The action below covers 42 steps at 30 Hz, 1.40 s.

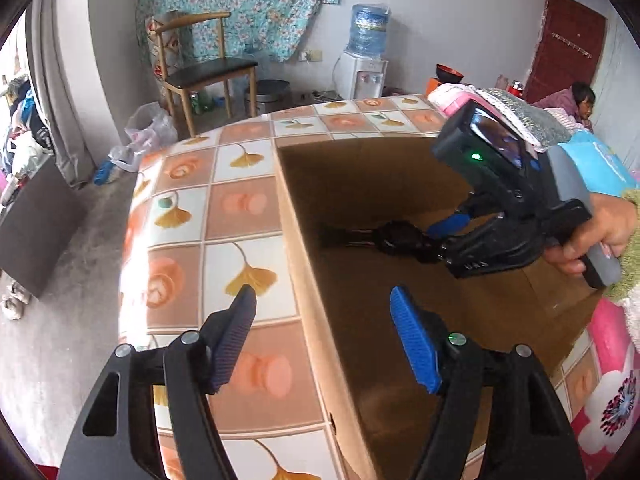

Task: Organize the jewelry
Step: 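Carry the watch into the cardboard box and release it from both tools, then withdraw both tools from the box toward the beaded bracelets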

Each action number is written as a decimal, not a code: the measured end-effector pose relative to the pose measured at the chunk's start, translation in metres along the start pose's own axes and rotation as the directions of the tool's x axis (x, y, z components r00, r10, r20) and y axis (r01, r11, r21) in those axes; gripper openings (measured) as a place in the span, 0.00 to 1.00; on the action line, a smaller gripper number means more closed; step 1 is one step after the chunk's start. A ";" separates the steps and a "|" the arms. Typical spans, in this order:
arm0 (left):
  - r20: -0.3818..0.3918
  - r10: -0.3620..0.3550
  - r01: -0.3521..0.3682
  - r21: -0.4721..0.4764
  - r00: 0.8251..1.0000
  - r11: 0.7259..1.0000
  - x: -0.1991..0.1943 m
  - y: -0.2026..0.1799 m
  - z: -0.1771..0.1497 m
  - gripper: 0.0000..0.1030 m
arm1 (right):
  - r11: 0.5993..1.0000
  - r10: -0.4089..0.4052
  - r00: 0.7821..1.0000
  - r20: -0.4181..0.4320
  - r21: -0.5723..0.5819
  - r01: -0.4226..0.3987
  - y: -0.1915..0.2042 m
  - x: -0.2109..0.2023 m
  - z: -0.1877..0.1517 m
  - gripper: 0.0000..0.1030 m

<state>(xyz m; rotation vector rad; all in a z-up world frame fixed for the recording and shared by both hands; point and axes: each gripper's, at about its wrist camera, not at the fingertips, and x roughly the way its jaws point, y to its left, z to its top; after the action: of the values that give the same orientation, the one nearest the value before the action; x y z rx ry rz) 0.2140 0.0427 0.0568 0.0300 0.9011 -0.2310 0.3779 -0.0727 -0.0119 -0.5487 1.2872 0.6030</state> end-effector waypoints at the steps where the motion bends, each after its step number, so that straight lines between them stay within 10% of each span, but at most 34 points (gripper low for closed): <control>1: -0.001 -0.007 0.007 0.006 1.000 1.000 0.000 -0.001 0.000 0.66 | 0.999 -0.012 1.000 0.024 -0.034 0.013 0.009 -0.001 -0.001 0.26; 12: -0.009 -0.024 0.025 0.039 1.000 0.999 0.007 -0.009 -0.003 0.66 | 0.934 -0.243 0.962 0.126 -0.236 0.267 0.063 -0.004 -0.037 0.45; 19: 0.065 -0.032 0.031 0.006 0.997 0.999 -0.021 -0.002 -0.006 0.66 | 0.976 -0.178 0.963 0.204 -0.086 0.199 0.076 -0.064 -0.048 0.55; 28: 0.150 -0.045 0.055 -0.065 0.988 0.996 -0.086 0.018 -0.058 0.91 | 0.990 0.010 0.783 0.622 0.103 -0.095 0.170 -0.210 -0.207 0.80; 36: -0.134 0.003 -0.013 -0.072 0.991 0.997 -0.025 -0.010 -0.143 0.92 | 0.902 0.058 0.938 0.343 0.385 -0.196 0.205 -0.088 -0.279 0.79; 42: -0.153 0.118 -0.123 -0.020 0.981 0.992 -0.007 -0.020 -0.165 0.93 | 0.878 -0.047 0.973 0.226 0.474 -0.068 0.208 -0.052 -0.252 0.79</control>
<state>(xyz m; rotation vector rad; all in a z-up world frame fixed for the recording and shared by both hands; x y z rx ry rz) 0.0780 0.0450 -0.0389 0.0757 1.0502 -0.1033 0.0484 -0.0978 -0.0189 -0.0543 1.1605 0.3229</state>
